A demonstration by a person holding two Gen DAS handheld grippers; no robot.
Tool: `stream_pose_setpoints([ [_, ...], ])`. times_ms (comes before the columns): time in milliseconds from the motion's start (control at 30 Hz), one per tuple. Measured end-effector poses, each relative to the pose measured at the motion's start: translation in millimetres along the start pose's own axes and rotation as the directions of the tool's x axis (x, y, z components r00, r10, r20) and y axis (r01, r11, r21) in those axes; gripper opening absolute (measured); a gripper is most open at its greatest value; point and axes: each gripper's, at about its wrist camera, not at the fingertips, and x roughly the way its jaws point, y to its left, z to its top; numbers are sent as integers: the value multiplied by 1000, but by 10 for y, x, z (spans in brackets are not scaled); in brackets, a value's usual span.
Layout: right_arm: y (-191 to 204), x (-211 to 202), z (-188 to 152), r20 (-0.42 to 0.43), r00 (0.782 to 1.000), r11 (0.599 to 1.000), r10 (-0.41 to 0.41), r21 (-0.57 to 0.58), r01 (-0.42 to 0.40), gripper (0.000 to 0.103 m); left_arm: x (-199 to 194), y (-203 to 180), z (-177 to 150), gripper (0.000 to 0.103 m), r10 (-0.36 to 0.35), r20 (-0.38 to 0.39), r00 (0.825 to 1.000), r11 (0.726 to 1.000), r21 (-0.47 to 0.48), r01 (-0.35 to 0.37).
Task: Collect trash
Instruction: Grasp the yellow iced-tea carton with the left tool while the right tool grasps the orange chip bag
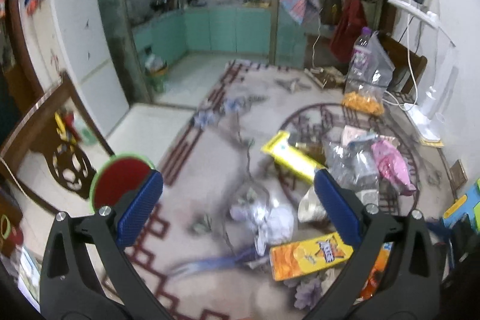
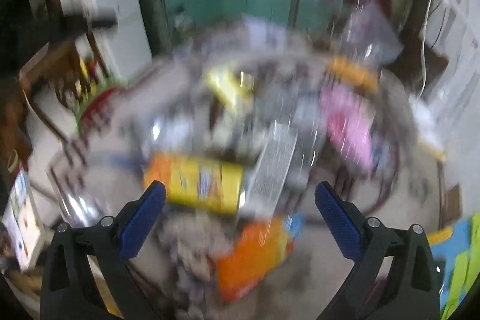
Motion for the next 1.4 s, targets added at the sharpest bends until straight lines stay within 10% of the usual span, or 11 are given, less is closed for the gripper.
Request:
stream_pose_setpoints([
  [267, -675, 666, -384, -231, 950, 862, 210, 502, -69, 95, 254, -161, -313, 99, -31, -39, 999, 990, 134, 36],
  [433, -789, 777, -508, -258, 934, 830, 248, 554, -67, 53, 416, -428, -476, 99, -127, -162, 979, 958, 235, 163],
  [500, -878, 692, -481, -236, 940, 825, 247, 560, -76, 51, 490, -576, -556, 99, -90, -191, 977, 939, 310, 147],
  [600, -1019, 567, -393, -153, 964, 825, 217, 556, -97, 49, 570, -775, -747, 99, -125, -221, 967, 883, 419, 210],
  [733, -1091, 428, -335, -112, 976, 839, 188, 535, -100, 49, 741, -939, -841, 99, -320, -361, 876, 774, 433, 461],
  [1000, -1128, 423, -388, -115, 973, 824, 200, 557, -103, 51, 1255, -1166, -1064, 94, -268, -589, 762, 511, 584, 631],
  [1067, -1148, 425, -390, -111, 974, 821, 198, 561, -103, 52, 1305, -1216, -1114, 92, -244, -563, 789, 487, 632, 602],
  [1200, -1144, 448, -346, -107, 974, 826, 200, 553, -108, 52, 1365, -1307, -1103, 79, -265, -614, 743, 498, 573, 651],
  [1400, -1121, 468, -298, -106, 972, 838, 211, 531, -124, 52, 1458, -1405, -1249, 70, -212, -611, 762, 463, 624, 629],
])
